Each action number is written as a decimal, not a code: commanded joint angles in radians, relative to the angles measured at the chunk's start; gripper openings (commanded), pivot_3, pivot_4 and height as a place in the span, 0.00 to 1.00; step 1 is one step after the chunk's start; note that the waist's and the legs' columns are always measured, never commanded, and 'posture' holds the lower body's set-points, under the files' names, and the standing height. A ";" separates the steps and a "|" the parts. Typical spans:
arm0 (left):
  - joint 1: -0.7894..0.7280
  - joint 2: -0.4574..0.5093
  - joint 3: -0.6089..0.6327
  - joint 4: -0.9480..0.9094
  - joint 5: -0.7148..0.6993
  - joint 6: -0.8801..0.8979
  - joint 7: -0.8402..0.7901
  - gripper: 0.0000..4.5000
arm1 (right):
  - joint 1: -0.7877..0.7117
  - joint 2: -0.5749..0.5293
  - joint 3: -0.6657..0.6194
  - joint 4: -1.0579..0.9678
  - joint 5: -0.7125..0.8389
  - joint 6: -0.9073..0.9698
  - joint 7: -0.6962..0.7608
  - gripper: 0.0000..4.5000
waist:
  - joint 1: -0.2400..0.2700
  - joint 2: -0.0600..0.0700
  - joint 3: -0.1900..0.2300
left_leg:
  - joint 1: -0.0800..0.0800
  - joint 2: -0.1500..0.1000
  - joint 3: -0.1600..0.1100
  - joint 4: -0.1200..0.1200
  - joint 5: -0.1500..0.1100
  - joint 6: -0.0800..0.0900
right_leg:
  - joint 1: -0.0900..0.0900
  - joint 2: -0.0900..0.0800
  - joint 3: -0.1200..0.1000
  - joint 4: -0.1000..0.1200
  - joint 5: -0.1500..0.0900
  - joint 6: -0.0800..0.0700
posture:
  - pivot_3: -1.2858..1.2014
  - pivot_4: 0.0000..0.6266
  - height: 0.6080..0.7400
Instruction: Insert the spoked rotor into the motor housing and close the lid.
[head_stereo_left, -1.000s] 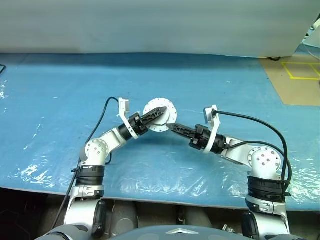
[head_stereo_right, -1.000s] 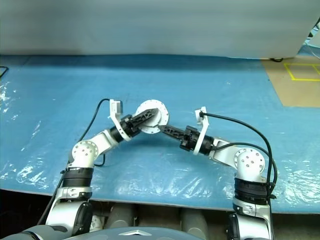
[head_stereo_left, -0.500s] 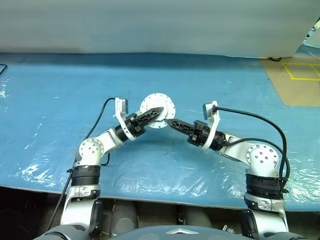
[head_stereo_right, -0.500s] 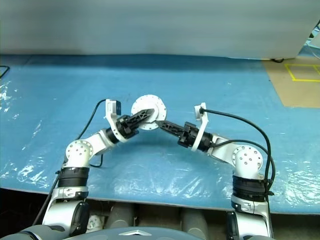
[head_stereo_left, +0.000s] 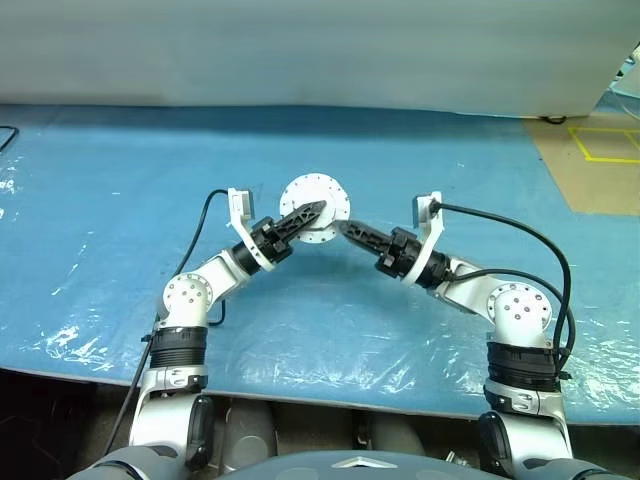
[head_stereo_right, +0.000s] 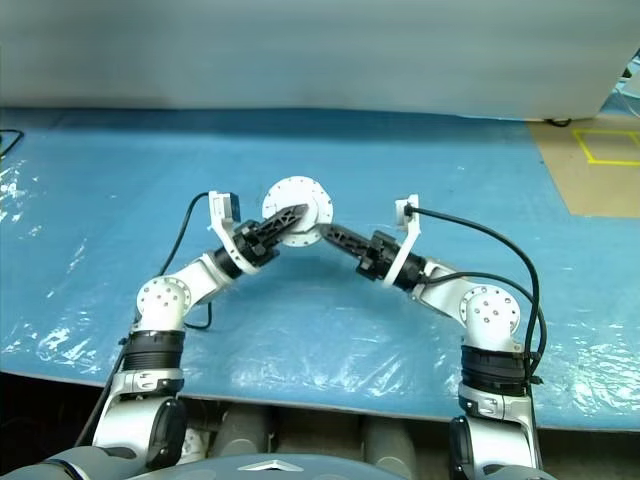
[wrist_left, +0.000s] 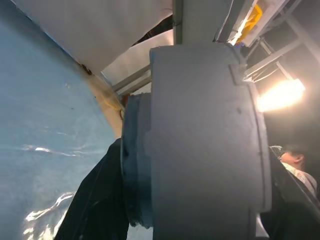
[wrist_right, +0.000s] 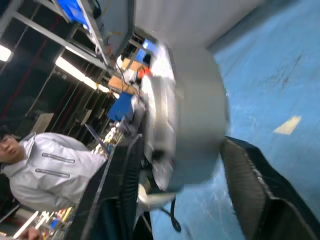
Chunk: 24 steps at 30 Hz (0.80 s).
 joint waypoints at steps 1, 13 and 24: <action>-0.009 -0.015 0.012 -0.008 0.002 -0.037 0.000 0.58 | -0.035 0.004 -0.019 -0.032 0.000 -0.065 0.010 0.85 | 0.000 0.000 0.000 | 0.000 0.000 0.000 0.000 0.000 0.000 | 0.000 0.000 0.000 0.000 0.000 0.000 | 0.52 0.24 1.00; -0.087 -0.079 0.162 0.167 0.149 -0.458 0.144 0.58 | -0.045 0.005 -0.004 -0.053 -0.012 -0.130 -0.002 0.92 | -0.001 0.000 0.000 | -0.001 0.001 -0.001 0.002 0.000 0.000 | 0.000 0.000 0.000 0.000 0.000 0.000 | 0.52 0.24 1.00; -0.211 0.017 0.329 0.485 0.249 -0.761 0.275 0.58 | -0.063 0.008 0.022 -0.081 -0.027 -0.162 0.016 0.92 | 0.001 -0.004 0.002 | -0.005 0.000 -0.006 0.004 0.000 0.000 | 0.000 0.000 -0.002 0.000 0.001 0.001 | 0.52 0.24 1.00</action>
